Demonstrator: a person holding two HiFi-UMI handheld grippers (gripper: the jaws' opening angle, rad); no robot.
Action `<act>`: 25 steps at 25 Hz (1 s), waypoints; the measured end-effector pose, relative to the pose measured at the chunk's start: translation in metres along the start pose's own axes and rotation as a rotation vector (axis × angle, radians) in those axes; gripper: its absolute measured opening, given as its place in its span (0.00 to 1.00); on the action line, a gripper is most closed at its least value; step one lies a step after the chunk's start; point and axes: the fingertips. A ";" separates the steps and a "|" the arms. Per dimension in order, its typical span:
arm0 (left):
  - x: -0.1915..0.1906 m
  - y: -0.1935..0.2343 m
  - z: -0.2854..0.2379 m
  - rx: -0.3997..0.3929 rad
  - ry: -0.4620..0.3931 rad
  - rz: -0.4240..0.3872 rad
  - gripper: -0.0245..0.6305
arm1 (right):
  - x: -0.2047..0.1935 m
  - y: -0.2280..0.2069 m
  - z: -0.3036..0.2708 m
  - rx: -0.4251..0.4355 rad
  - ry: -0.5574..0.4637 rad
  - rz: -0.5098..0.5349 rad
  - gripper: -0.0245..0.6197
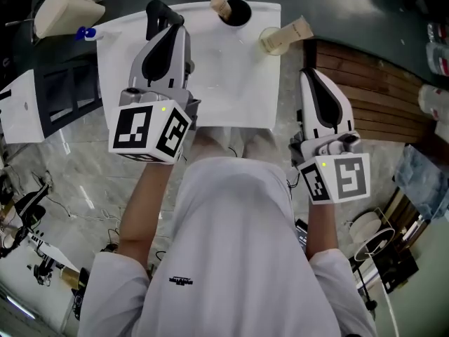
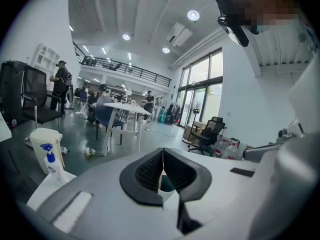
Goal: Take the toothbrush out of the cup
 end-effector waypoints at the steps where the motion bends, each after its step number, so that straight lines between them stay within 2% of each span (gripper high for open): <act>1: 0.002 0.000 0.007 0.001 -0.005 -0.001 0.05 | 0.003 0.002 0.002 0.004 -0.004 0.009 0.07; 15: 0.032 -0.020 0.116 0.026 -0.049 -0.017 0.04 | 0.043 0.042 0.036 0.084 -0.060 0.100 0.07; 25: 0.042 -0.035 0.145 0.014 -0.079 -0.014 0.04 | 0.058 0.052 0.047 0.132 -0.066 0.146 0.07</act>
Point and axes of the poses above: the fingertips, and each gripper's own axes: z backward along the fingers, y to its left, x out of its top, and after that the axes turned 3 degrees about x, right-handed
